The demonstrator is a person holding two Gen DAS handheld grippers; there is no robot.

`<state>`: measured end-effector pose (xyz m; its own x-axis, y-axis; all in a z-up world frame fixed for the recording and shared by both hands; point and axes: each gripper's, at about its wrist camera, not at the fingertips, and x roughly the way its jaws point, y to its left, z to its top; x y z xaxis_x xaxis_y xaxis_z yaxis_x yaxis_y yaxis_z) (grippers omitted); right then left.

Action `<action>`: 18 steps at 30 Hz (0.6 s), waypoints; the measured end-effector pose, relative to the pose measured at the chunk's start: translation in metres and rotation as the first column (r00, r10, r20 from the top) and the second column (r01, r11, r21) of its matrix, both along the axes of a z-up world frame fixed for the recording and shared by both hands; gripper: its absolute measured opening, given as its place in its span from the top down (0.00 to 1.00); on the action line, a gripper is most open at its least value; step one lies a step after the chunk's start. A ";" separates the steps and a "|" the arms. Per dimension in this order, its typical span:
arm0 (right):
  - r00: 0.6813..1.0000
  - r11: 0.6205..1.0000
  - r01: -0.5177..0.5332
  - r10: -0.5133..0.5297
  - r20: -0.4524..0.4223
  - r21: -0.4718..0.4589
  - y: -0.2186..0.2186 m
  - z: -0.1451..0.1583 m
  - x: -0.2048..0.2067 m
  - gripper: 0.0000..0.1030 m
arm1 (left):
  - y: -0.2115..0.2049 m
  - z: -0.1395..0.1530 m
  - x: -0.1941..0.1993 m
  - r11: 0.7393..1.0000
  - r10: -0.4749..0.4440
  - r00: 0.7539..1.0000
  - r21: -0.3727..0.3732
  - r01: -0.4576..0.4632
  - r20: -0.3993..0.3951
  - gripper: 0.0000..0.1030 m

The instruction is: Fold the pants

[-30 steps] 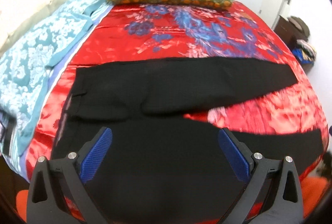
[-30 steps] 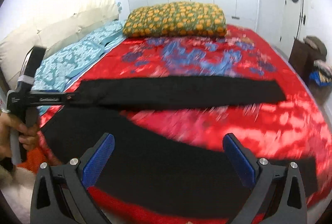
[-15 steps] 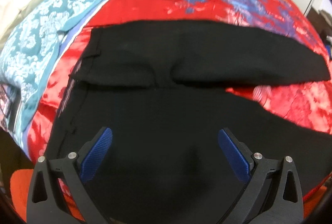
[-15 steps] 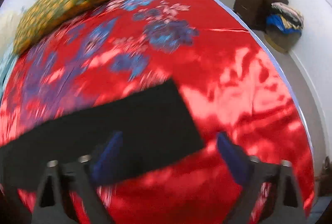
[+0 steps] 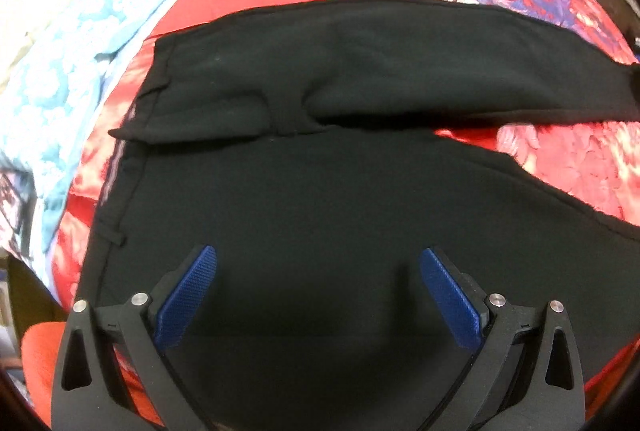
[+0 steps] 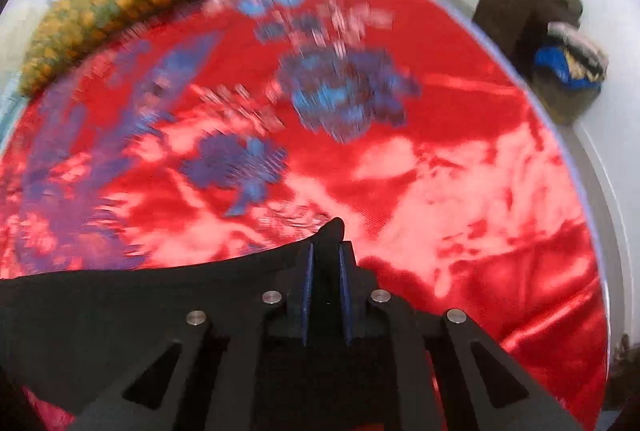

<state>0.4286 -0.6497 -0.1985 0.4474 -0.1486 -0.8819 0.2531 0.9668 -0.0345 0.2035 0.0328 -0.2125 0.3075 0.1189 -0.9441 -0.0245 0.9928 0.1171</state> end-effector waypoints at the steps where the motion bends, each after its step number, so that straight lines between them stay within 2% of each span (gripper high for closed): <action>1: 0.999 1.000 -0.019 0.019 0.033 0.003 0.008 0.014 -0.013 0.89 | -0.001 0.003 -0.001 1.000 -0.002 1.000 -0.007 0.002 0.009 0.01; 4: 0.985 0.993 -0.117 0.119 0.123 -0.028 0.047 0.060 -0.066 0.90 | -0.004 0.015 -0.005 1.000 -0.014 0.999 -0.022 0.015 0.042 0.01; 7: 0.966 0.984 -0.179 0.180 0.187 -0.018 0.084 0.094 -0.139 0.90 | -0.005 0.028 -0.013 0.998 -0.016 0.998 -0.052 0.020 0.067 0.01; 10: 0.958 0.981 -0.192 0.192 0.215 -0.020 0.114 0.109 -0.221 0.91 | -0.004 0.039 -0.022 0.996 -0.023 0.996 -0.082 0.030 0.091 0.01; 14: 0.975 0.995 -0.103 0.101 0.200 0.000 0.130 0.104 -0.335 0.91 | -0.001 0.047 -0.036 0.995 -0.043 0.993 -0.090 0.053 0.110 0.01; 18: 0.991 0.998 0.061 -0.058 0.121 -0.019 0.126 0.082 -0.414 0.90 | 0.002 0.053 -0.048 0.992 -0.055 0.991 -0.109 0.068 0.123 0.01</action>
<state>0.0148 -0.5235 -0.1165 0.5398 -0.1977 -0.8182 0.3139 0.9492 -0.0222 0.1554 0.0349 -0.1593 0.4227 -0.0091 -0.9062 0.0299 0.9995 0.0039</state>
